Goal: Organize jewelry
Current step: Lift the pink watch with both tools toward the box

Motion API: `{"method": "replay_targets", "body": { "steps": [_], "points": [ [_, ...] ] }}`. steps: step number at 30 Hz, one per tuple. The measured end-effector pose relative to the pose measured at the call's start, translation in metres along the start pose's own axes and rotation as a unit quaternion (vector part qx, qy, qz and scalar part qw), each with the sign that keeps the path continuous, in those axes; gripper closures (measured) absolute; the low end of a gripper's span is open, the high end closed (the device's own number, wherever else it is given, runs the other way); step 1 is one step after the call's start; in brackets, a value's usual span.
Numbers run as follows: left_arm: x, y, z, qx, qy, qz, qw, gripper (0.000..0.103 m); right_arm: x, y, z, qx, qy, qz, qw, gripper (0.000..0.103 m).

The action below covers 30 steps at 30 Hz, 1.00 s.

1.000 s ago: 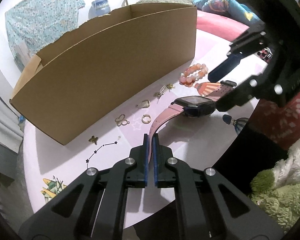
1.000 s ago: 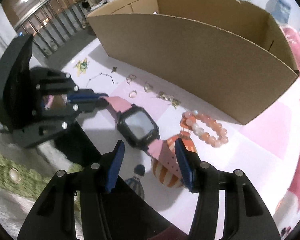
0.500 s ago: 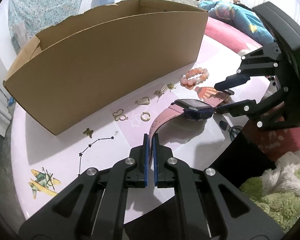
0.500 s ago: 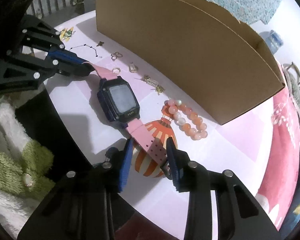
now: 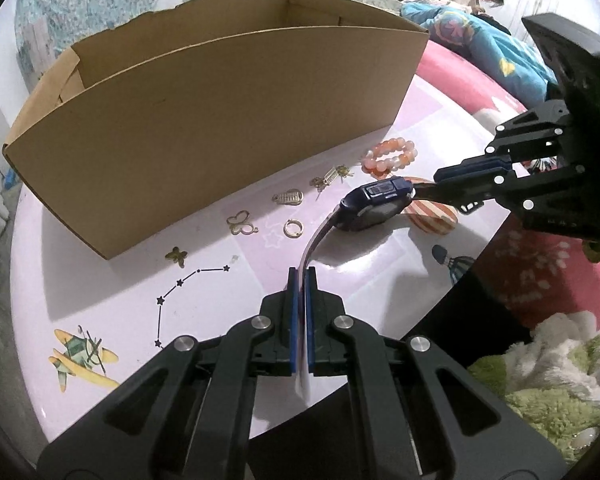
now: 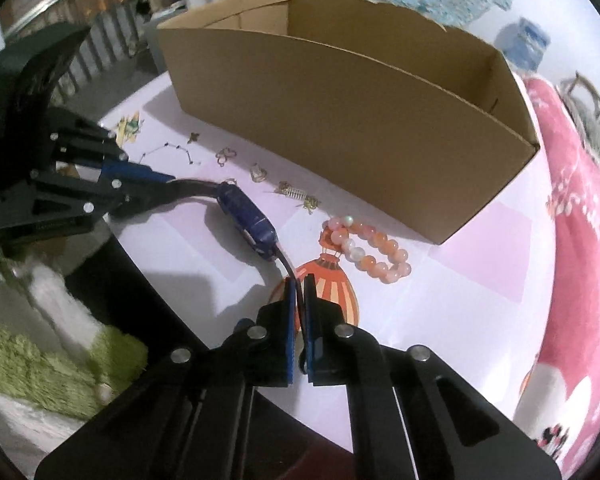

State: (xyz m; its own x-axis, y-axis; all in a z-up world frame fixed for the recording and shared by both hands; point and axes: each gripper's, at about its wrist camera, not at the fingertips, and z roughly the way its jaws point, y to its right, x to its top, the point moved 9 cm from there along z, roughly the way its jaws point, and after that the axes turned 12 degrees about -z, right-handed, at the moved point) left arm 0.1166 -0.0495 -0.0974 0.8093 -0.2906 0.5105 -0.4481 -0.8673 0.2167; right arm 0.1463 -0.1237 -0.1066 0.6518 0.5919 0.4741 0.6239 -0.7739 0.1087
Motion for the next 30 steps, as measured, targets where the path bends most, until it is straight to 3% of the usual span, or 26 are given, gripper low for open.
{"method": "replay_targets", "body": {
  "steps": [30],
  "points": [
    [0.001, -0.005, 0.009, 0.007, -0.018, -0.015, 0.9997, 0.100, -0.001, -0.009, 0.027, -0.040, -0.015, -0.005, 0.999, 0.096]
  ]
}}
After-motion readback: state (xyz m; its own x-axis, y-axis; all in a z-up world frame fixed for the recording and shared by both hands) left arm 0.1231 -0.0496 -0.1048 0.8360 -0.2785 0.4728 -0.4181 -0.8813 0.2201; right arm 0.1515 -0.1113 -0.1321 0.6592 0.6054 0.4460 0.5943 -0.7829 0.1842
